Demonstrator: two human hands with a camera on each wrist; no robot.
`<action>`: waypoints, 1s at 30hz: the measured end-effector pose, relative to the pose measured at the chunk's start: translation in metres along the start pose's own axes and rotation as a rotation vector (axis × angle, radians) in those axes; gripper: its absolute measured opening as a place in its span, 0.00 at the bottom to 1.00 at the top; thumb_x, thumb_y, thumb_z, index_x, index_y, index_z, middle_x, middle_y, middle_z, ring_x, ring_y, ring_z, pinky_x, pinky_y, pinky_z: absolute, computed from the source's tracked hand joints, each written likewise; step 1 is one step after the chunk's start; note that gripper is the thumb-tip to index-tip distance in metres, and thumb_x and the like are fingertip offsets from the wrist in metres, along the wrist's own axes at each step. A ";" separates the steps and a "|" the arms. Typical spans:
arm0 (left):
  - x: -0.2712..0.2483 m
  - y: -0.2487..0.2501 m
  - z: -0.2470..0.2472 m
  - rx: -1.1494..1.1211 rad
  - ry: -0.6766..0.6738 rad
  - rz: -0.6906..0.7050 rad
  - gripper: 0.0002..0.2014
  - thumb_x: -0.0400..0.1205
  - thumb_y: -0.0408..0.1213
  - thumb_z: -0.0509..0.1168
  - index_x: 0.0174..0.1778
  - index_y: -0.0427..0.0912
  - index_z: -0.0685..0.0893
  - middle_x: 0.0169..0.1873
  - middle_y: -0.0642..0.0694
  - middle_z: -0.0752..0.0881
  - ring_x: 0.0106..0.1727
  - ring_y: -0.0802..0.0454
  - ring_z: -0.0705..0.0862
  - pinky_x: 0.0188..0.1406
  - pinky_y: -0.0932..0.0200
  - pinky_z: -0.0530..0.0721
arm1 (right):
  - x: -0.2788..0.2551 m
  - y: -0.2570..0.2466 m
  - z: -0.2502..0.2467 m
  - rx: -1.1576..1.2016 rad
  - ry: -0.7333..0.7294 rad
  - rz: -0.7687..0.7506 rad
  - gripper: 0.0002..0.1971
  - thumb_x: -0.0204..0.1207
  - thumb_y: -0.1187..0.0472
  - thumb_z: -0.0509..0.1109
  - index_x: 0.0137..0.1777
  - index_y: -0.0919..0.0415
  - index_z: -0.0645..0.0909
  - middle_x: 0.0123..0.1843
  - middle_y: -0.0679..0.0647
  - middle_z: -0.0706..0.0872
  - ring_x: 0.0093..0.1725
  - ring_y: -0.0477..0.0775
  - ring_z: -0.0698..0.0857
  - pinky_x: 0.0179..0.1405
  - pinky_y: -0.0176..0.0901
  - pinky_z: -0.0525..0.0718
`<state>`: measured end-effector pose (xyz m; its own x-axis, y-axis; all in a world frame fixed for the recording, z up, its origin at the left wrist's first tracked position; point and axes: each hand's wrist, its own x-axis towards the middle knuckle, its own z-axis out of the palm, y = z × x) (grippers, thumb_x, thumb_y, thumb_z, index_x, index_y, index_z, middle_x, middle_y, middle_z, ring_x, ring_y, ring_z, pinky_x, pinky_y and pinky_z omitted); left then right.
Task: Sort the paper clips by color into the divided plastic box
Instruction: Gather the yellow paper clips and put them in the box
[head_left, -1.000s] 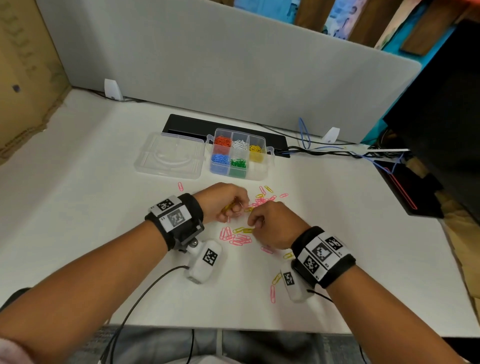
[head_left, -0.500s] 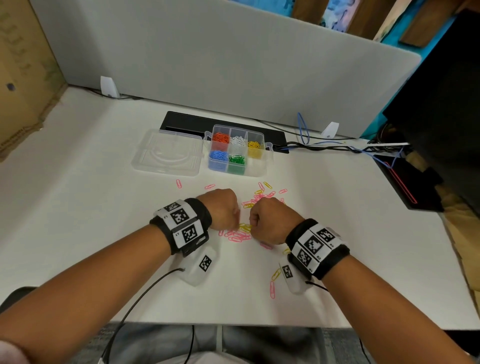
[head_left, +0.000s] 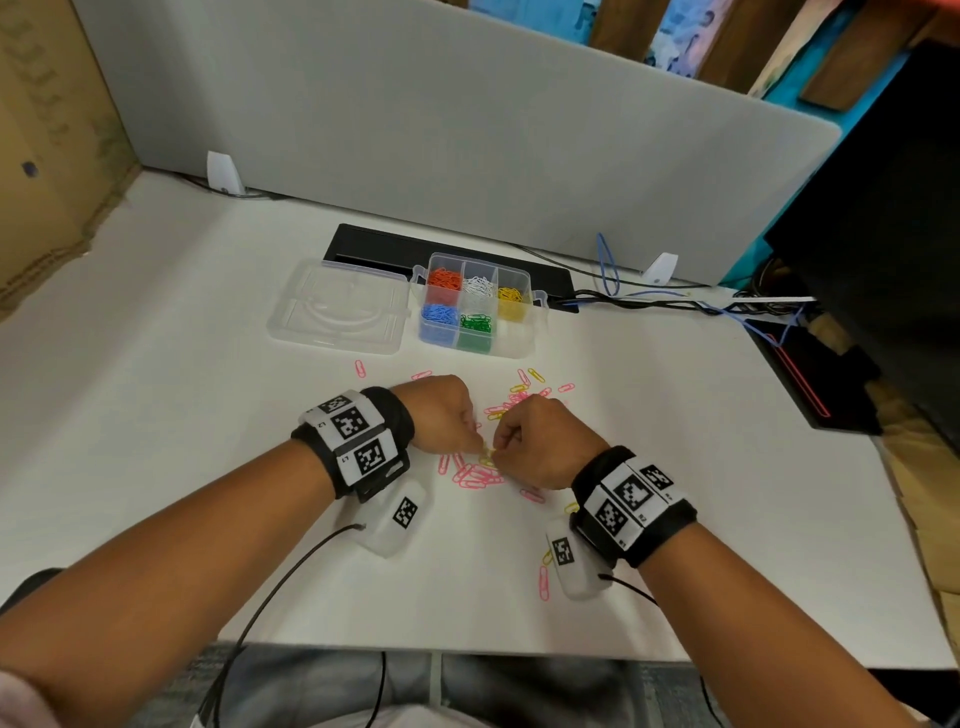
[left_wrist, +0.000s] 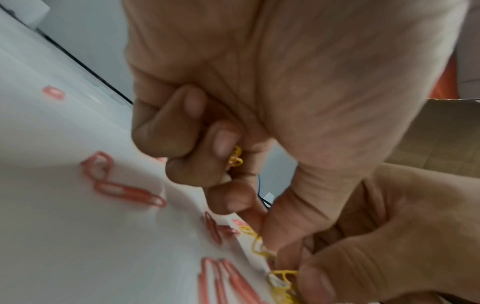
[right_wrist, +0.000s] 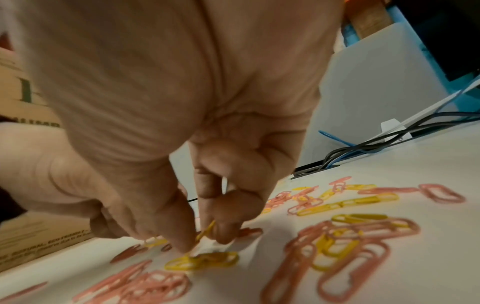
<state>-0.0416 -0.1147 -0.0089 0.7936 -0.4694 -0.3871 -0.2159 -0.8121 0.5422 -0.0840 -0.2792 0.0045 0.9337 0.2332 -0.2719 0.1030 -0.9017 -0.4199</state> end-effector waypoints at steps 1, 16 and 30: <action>0.000 0.001 0.000 0.006 -0.006 -0.003 0.13 0.78 0.46 0.71 0.35 0.40 0.87 0.37 0.43 0.89 0.37 0.50 0.82 0.44 0.54 0.85 | 0.001 -0.001 0.001 -0.013 -0.006 0.004 0.04 0.72 0.64 0.75 0.42 0.64 0.90 0.40 0.53 0.89 0.42 0.53 0.87 0.45 0.46 0.88; -0.001 0.008 -0.006 -0.819 -0.089 -0.101 0.14 0.81 0.24 0.57 0.54 0.33 0.86 0.32 0.42 0.76 0.26 0.54 0.69 0.20 0.66 0.68 | -0.004 0.005 0.002 -0.099 -0.096 0.070 0.06 0.67 0.66 0.73 0.36 0.57 0.79 0.36 0.51 0.83 0.37 0.52 0.81 0.30 0.37 0.76; 0.002 0.027 0.018 -1.581 -0.177 -0.222 0.15 0.87 0.44 0.55 0.41 0.39 0.78 0.28 0.42 0.78 0.23 0.51 0.77 0.26 0.61 0.76 | -0.003 0.000 -0.045 0.481 0.225 -0.022 0.02 0.71 0.67 0.80 0.40 0.61 0.90 0.34 0.54 0.89 0.33 0.48 0.84 0.37 0.44 0.85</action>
<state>-0.0564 -0.1436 -0.0089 0.6308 -0.5200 -0.5759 0.7543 0.2369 0.6123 -0.0711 -0.2959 0.0447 0.9890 0.1187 -0.0884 0.0035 -0.6161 -0.7877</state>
